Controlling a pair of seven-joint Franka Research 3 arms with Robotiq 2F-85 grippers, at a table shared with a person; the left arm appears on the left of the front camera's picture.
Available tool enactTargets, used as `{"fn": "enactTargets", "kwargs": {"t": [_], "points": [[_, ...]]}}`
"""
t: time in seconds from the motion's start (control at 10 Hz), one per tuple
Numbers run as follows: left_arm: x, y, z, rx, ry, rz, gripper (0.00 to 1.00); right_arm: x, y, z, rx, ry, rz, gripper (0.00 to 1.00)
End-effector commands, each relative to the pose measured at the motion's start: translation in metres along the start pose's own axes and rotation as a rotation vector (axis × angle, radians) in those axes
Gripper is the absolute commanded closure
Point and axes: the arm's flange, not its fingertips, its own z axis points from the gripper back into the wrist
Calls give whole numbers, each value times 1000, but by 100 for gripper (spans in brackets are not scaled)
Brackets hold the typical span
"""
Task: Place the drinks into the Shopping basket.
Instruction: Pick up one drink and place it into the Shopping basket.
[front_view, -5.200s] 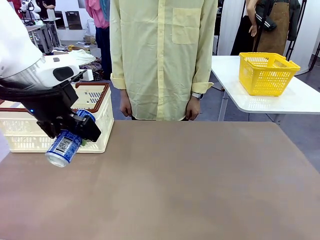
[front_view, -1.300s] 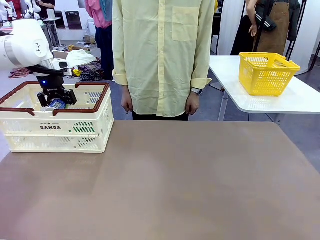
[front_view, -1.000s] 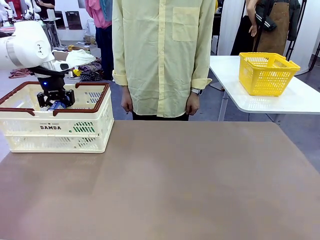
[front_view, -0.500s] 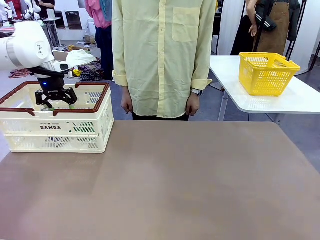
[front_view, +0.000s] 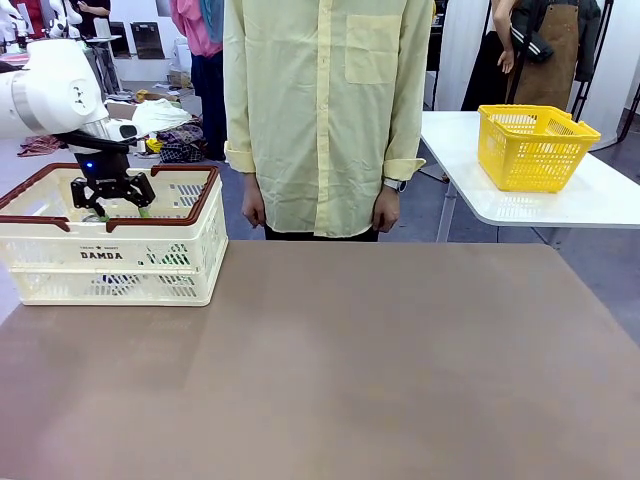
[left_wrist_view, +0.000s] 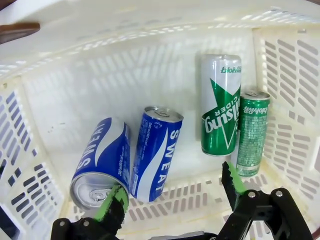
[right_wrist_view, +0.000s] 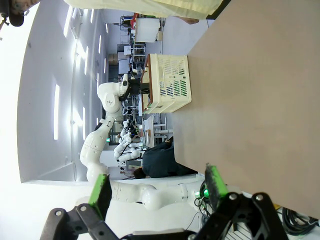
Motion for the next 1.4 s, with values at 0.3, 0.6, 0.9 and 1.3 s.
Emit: {"fn": "enactTargets", "kwargs": {"t": [0.3, 0.6, 0.9, 1.3], "points": [[-34, 20, 97, -165, -206, -28, 0, 2, 6, -1, 21, -7, -12, 0], [-118, 45, 195, -514, -141, -67, 0, 2, 6, -1, 21, -7, -12, 0], [-216, 118, 183, -989, -71, -161, 0, 2, 6, -1, 21, -7, -12, 0], [-234, 204, 79, -1294, -29, -145, 0, 2, 6, -1, 21, -7, -12, 0]]}}
